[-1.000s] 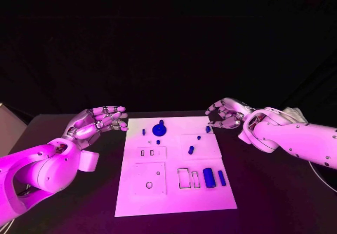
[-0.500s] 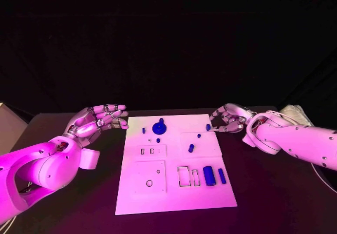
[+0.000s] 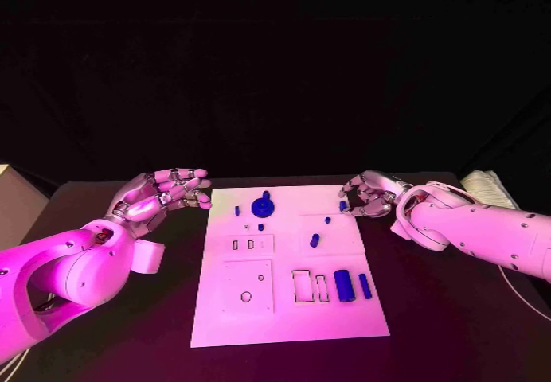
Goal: Assemble the parts on the task board
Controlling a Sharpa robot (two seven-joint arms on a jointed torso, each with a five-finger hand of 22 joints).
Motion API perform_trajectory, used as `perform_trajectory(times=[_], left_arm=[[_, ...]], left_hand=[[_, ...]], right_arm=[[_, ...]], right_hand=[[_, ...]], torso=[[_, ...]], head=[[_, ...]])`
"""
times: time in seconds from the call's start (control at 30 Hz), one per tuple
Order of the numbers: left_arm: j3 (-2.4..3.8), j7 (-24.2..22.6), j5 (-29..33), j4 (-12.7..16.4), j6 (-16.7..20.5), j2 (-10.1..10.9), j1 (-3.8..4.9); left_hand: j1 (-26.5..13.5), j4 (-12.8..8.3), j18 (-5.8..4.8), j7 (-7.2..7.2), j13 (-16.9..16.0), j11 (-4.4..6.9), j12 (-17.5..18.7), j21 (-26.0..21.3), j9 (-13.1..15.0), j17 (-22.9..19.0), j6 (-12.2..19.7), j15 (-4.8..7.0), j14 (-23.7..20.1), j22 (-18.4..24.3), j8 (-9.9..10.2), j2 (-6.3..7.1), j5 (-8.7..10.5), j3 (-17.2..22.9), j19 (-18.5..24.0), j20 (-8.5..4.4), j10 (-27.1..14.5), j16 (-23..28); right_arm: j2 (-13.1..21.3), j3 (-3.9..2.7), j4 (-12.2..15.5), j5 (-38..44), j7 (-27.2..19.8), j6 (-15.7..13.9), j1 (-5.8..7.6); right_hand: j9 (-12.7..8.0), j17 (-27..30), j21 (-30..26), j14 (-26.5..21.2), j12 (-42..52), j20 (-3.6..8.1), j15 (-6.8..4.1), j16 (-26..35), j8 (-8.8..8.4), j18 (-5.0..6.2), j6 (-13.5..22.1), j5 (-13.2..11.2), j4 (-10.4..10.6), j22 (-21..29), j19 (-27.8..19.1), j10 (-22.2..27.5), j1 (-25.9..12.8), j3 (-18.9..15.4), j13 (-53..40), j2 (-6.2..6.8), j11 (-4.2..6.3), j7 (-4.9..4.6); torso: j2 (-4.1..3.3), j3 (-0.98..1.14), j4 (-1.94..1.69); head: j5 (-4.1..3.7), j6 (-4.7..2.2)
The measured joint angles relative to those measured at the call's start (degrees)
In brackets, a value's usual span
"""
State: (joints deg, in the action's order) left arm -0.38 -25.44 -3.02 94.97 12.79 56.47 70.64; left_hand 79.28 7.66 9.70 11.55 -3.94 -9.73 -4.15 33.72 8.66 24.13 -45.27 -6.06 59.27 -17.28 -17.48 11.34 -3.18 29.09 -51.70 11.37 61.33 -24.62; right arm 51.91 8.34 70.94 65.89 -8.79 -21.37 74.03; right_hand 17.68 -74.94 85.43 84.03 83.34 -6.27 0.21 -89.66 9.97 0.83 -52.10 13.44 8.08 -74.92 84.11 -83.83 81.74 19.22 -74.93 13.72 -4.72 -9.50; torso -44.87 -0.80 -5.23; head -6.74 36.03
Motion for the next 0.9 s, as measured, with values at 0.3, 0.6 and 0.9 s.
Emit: perform_trajectory(times=[0.3,0.6,0.9], left_arm=[[0.0,0.0,0.0,0.0,0.0,0.0,0.0],[0.0,0.0,0.0,-0.1,0.0,0.1,0.0],[0.0,0.0,-0.1,-0.1,-0.1,0.1,0.0]], left_hand=[[0.0,0.0,0.0,0.0,0.0,0.0,0.0,0.0,0.0,0.0,0.0,0.0,0.0,0.0,0.0,0.0,0.0,0.0,0.0,0.0,0.0,0.0],[0.0,-0.2,0.0,0.0,-0.1,0.0,0.0,0.4,0.0,0.1,0.0,-0.21,-0.2,-0.2,0.0,0.0,0.0,0.2,0.2,0.2,0.0,0.0],[0.0,-0.1,0.0,0.0,-0.1,0.0,0.0,0.4,0.0,0.1,0.0,-0.21,-0.2,-0.2,0.0,0.0,0.0,0.2,0.2,0.2,0.0,0.0]], right_arm=[[-0.7,-0.02,-0.9,0.1,0.5,0.0,-0.33],[-1.0,-0.02,-1.7,0.2,1.2,0.1,-0.51],[-1.3,-0.01,-2.0,0.3,1.6,0.1,-0.54]], right_hand=[[0.0,0.0,0.5,0.0,0.5,0.0,0.0,0.0,0.0,0.0,0.0,0.2,0.3,0.0,0.0,0.0,0.0,0.3,0.0,0.0,0.0,0.04],[0.1,0.0,1.2,0.0,1.3,0.0,0.0,0.0,0.26,0.0,-1.4,-0.3,0.3,0.0,0.0,0.0,0.0,1.9,0.0,-0.61,0.0,0.37],[0.2,0.0,1.4,0.0,1.6,0.0,0.0,0.0,1.07,0.0,-2.6,-0.5,0.3,0.0,0.0,-0.1,-0.6,3.3,0.0,-1.18,0.29,0.93]], torso=[[0.01,-0.01,0.05],[0.08,0.0,0.07],[0.08,0.03,0.12]], head=[[0.32,0.32],[0.3,0.34],[0.29,0.34]])
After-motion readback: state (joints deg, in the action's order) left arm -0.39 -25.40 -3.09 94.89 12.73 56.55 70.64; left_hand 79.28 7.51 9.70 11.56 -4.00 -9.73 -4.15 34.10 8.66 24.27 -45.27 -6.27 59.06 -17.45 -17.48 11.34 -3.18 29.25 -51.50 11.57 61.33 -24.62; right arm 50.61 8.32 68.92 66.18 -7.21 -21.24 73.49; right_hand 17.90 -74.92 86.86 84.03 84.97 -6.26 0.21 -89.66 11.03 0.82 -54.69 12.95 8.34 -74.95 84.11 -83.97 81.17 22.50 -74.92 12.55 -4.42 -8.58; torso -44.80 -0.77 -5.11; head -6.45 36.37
